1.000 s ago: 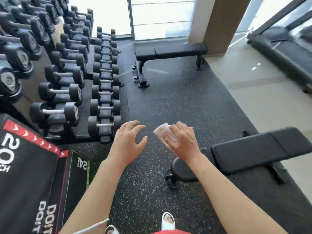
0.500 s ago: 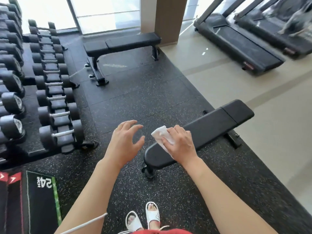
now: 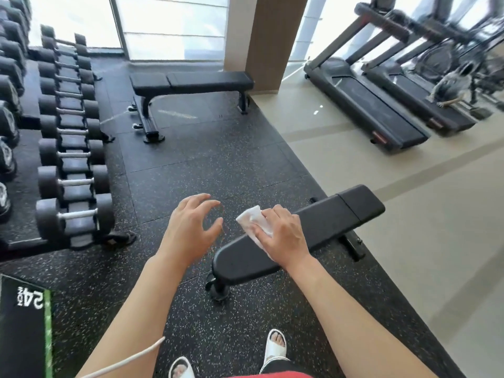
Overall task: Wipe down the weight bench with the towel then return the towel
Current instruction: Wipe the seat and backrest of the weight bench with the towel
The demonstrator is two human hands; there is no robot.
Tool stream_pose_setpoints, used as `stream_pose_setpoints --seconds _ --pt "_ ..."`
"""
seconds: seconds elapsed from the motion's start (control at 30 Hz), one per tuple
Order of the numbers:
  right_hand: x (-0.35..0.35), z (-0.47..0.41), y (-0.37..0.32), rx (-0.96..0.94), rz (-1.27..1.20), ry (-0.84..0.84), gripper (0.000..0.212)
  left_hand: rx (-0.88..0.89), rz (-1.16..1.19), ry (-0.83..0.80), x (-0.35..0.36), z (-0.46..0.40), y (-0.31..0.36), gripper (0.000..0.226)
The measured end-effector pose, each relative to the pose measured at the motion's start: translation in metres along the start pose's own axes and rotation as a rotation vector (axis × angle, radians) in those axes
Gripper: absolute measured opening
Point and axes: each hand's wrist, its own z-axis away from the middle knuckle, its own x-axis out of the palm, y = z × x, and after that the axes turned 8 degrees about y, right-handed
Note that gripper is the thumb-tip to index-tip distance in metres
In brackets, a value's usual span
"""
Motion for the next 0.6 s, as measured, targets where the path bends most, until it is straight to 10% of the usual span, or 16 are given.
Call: stream_pose_setpoints --seconds 0.6 --pt "0.033 -0.053 0.174 -0.211 -0.222 -0.219 0.036 -0.306 -0.176 0.104 0.161 -0.004 0.084 0.046"
